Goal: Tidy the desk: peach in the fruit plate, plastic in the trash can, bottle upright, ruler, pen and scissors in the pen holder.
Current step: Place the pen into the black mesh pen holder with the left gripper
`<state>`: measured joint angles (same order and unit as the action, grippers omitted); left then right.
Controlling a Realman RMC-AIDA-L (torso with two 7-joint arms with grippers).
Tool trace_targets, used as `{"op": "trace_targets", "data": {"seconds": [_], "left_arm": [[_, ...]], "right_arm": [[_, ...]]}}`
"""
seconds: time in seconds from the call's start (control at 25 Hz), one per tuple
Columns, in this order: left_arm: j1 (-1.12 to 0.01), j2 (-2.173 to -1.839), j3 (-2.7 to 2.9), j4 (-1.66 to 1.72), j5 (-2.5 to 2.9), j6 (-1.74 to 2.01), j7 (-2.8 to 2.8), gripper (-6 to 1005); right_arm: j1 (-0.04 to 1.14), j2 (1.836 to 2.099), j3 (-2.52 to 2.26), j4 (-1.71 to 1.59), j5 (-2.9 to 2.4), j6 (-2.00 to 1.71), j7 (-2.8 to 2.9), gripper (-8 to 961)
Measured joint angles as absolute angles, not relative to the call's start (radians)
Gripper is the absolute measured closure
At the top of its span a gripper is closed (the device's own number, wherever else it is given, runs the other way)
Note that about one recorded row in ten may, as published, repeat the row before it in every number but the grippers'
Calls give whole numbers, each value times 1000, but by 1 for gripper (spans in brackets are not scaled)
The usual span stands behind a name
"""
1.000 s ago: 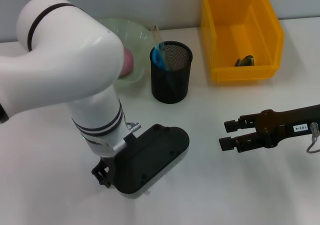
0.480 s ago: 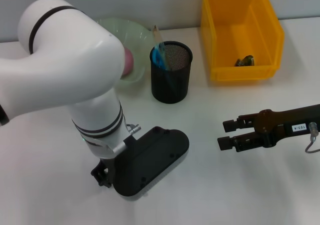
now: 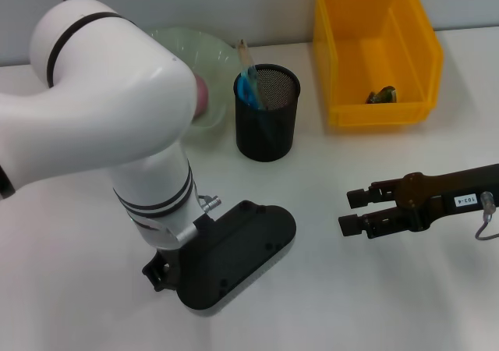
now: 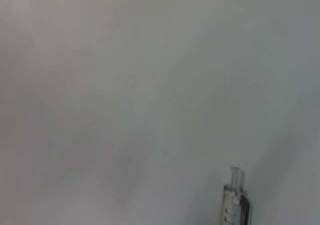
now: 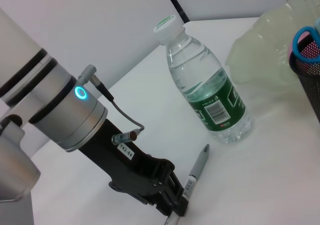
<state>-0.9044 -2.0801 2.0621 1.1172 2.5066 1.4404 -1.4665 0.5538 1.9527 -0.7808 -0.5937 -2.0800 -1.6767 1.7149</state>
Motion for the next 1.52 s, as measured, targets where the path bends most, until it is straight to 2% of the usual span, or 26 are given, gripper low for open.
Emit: {"op": "trace_targets", "data": {"seconds": [0.64,0.96,1.2,1.52], "left_arm": [[-905,-2080,2066,1117,2506,1436,-1466,791],[-905,-2080,2080,1114,2508,1430,-1466,773],[-904,-2080,2080,1118,2509,1430,-1466,716],[-900,-2080,2079,1120,2506,1431,-1457,763]], "right_arm": [[554,1950,-781,-594,-2080,-1677,1717,126],[554,1950,-781,-594,-2080,-1677,1717,126],[555,1950,-781,-594,-2080,-1677,1722,126],[554,1950,-781,-594,-2080,-1677,1725,126]]}}
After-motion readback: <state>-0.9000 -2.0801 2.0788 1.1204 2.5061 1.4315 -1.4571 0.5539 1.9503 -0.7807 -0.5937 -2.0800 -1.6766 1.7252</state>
